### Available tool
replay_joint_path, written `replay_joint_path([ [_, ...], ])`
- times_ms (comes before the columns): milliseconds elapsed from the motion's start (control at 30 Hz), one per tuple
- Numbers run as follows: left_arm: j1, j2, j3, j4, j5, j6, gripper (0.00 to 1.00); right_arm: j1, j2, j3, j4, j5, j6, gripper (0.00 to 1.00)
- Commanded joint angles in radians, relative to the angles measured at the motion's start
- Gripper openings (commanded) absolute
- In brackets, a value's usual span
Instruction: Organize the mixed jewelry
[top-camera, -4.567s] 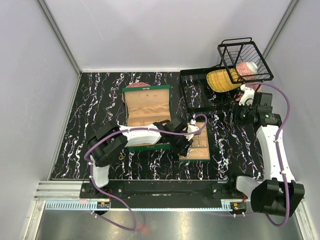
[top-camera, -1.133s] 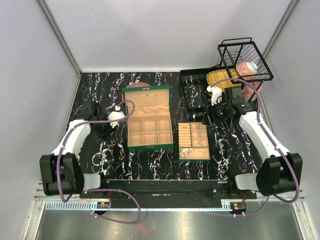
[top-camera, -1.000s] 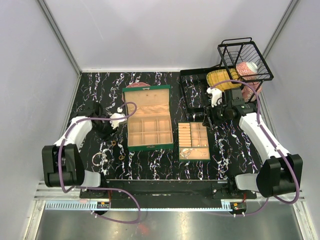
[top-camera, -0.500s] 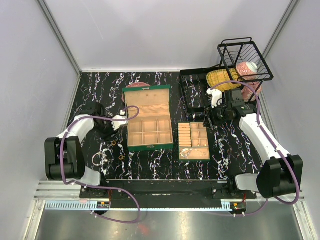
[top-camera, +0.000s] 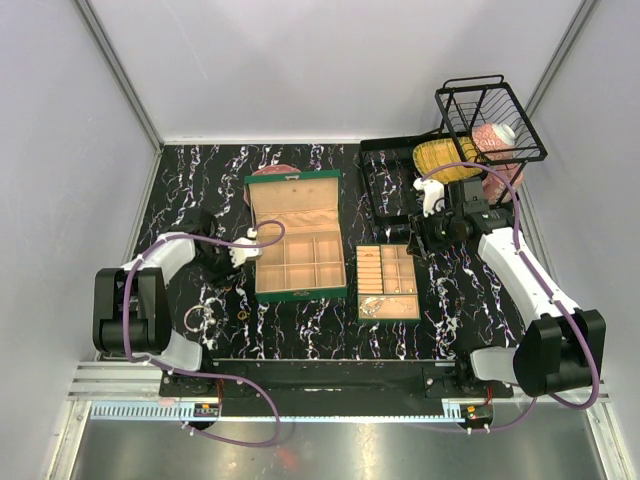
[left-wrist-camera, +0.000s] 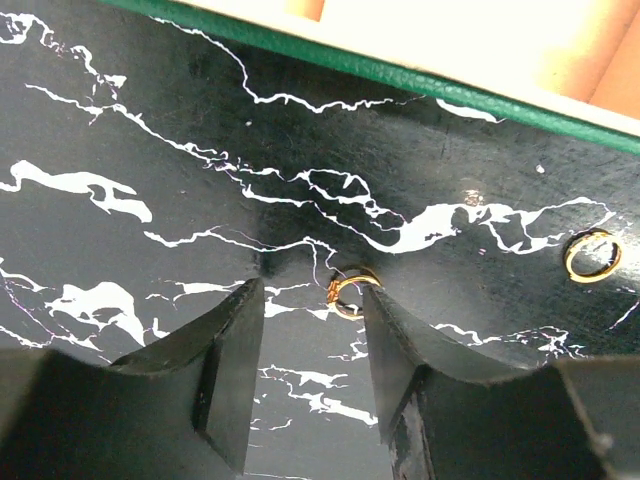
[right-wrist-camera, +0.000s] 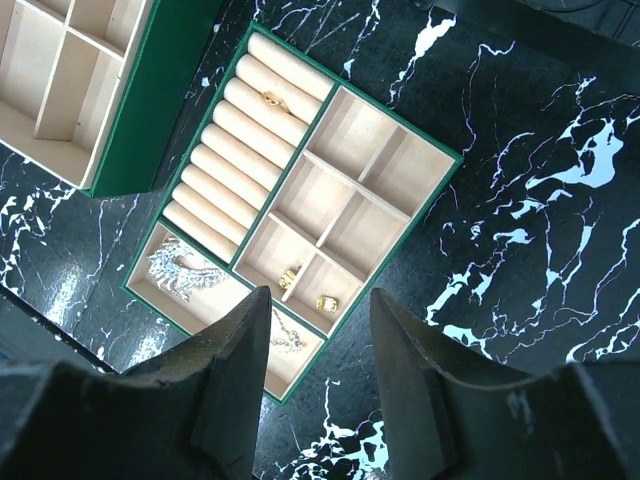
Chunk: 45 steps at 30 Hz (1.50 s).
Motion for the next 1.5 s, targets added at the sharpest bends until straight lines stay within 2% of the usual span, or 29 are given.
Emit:
replay_joint_path([
  [0,-0.008,0.015,-0.013,0.041,-0.012,0.020,0.47,0.008,-0.011,-0.002,0.035,0.010,-0.003,0.50],
  [467,-0.008,0.013,-0.064,0.083,-0.064,0.029,0.40,0.008,-0.020,-0.008,0.035,0.013,-0.001,0.50],
  [500,-0.008,0.012,-0.065,0.083,-0.066,0.029,0.36,0.007,-0.018,-0.006,0.035,0.013,0.000,0.50],
  [800,-0.008,0.005,-0.094,0.124,-0.085,-0.001,0.23,0.008,-0.015,0.005,0.032,0.022,0.000,0.50],
  [933,-0.008,-0.002,-0.093,0.124,-0.085,-0.015,0.12,0.008,-0.011,0.017,0.024,0.024,0.000,0.49],
  [967,-0.008,-0.005,-0.093,0.124,-0.084,-0.020,0.07,0.008,-0.012,0.023,0.021,0.022,0.002,0.49],
  [1067,-0.008,-0.033,-0.087,0.120,-0.069,-0.043,0.00,0.007,-0.012,0.034,0.012,0.021,-0.001,0.49],
  [1467,-0.008,-0.281,0.039,-0.005,0.121,-0.228,0.00,0.008,0.000,0.144,-0.049,-0.062,0.006,0.50],
])
